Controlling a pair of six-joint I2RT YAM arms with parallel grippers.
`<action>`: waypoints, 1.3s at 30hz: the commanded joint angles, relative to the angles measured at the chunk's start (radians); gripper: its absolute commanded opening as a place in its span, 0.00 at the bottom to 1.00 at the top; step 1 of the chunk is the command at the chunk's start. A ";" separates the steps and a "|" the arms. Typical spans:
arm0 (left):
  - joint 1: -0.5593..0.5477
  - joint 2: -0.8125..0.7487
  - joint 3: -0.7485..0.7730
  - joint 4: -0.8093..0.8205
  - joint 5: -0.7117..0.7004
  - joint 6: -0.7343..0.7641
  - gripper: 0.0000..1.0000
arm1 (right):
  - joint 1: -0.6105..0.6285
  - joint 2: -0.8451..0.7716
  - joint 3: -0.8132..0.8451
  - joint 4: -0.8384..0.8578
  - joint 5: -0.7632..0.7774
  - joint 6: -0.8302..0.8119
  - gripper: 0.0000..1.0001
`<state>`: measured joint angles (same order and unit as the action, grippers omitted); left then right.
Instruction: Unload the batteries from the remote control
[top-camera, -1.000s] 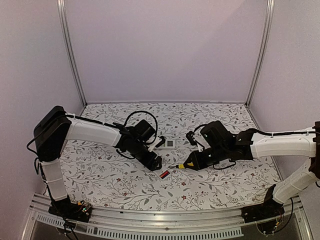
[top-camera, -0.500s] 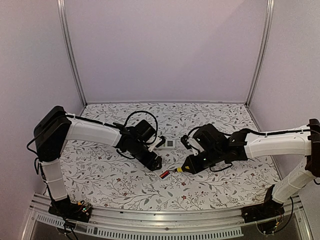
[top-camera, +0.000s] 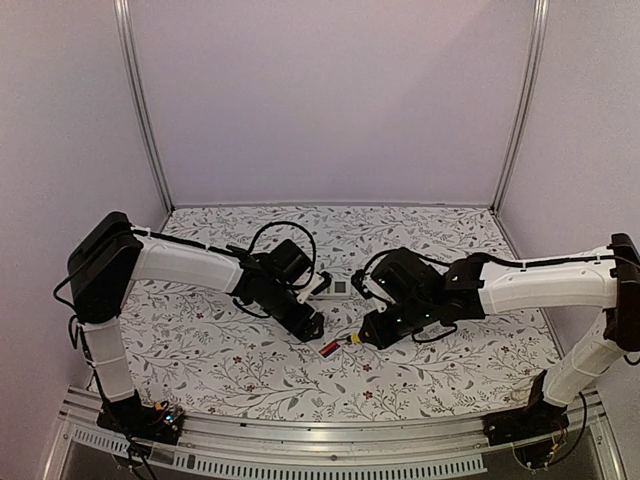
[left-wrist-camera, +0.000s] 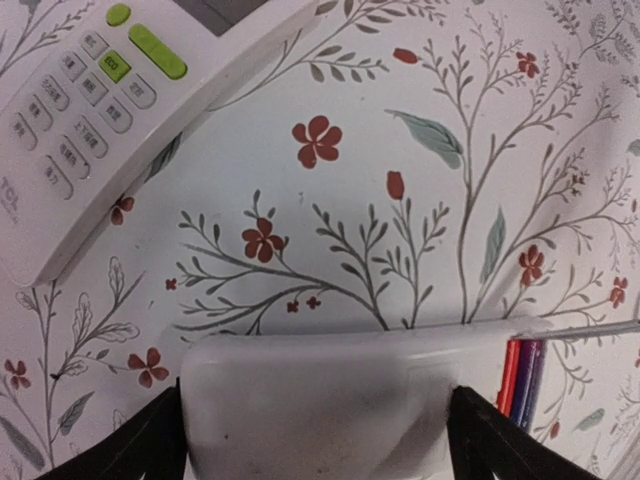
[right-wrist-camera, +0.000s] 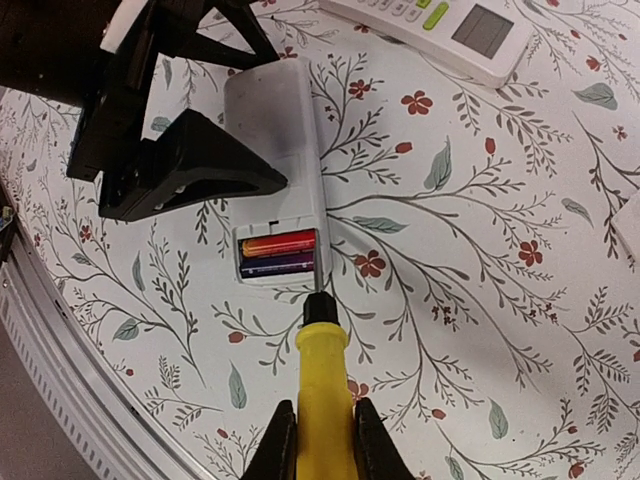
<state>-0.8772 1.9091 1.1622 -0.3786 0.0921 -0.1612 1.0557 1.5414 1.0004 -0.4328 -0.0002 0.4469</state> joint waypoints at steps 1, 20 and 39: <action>-0.036 0.051 -0.018 -0.074 -0.018 0.033 0.89 | 0.027 0.050 0.044 -0.096 0.111 -0.037 0.00; -0.036 0.054 -0.018 -0.077 -0.027 0.034 0.88 | 0.069 0.114 0.144 -0.234 0.140 -0.130 0.00; -0.036 0.066 -0.021 -0.079 -0.006 0.033 0.82 | -0.045 0.157 0.118 -0.204 -0.288 -0.040 0.00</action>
<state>-0.8810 1.9099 1.1645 -0.3782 0.0841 -0.1574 1.0527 1.6688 1.1957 -0.6846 -0.0650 0.3588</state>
